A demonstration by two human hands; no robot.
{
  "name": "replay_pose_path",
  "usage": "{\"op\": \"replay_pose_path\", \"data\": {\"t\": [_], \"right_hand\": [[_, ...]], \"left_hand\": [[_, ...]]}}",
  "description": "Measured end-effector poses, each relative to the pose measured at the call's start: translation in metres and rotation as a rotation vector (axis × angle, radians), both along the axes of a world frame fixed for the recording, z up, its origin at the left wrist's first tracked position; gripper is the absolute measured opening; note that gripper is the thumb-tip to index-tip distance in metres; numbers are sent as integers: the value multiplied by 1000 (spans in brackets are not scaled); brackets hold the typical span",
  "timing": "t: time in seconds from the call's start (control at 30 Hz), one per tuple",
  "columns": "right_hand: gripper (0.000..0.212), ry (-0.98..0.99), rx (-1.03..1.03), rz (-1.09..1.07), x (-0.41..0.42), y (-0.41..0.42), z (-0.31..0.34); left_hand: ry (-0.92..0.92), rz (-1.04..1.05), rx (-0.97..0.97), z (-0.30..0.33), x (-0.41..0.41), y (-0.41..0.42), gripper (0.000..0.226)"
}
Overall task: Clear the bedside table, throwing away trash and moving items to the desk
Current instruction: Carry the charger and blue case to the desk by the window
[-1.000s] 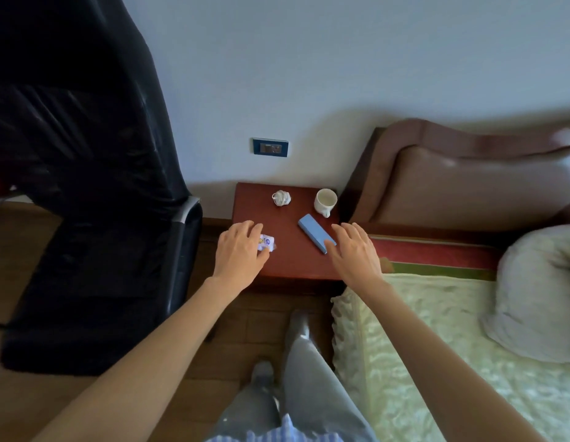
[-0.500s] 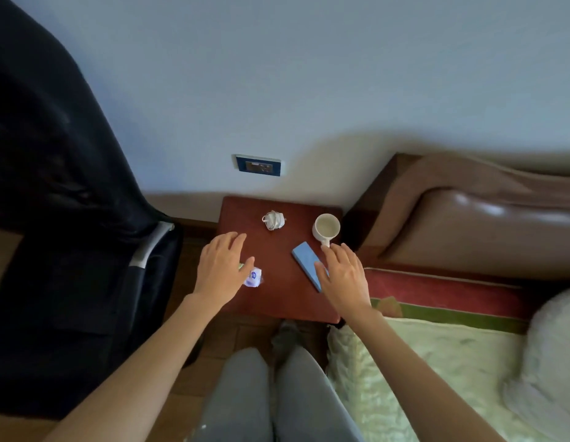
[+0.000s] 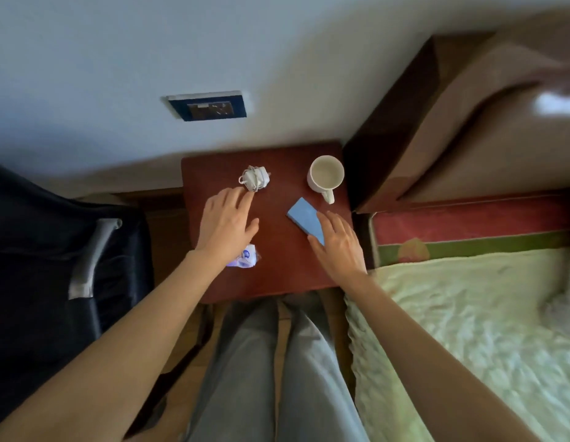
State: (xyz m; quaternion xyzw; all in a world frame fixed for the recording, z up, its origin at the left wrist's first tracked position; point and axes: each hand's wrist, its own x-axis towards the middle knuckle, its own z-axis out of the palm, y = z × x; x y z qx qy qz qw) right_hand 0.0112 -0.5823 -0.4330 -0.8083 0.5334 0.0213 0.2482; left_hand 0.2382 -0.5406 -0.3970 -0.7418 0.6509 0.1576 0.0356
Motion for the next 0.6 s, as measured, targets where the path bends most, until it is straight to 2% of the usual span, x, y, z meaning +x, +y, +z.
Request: {"op": "replay_pose_path", "data": {"t": [0.17,0.37,0.6], "right_hand": [[65,35,68,-91,5,-4,-53],[79,21,46,-163,8,-1,-100],[79,36,-69,-224,10,-5,-121]], "left_hand": [[-5,-77,-32,-44,15,-26,48],[15,-89,-59,-88,34,-38,50],[50,-86,-80,-118,42,-53,61]]}}
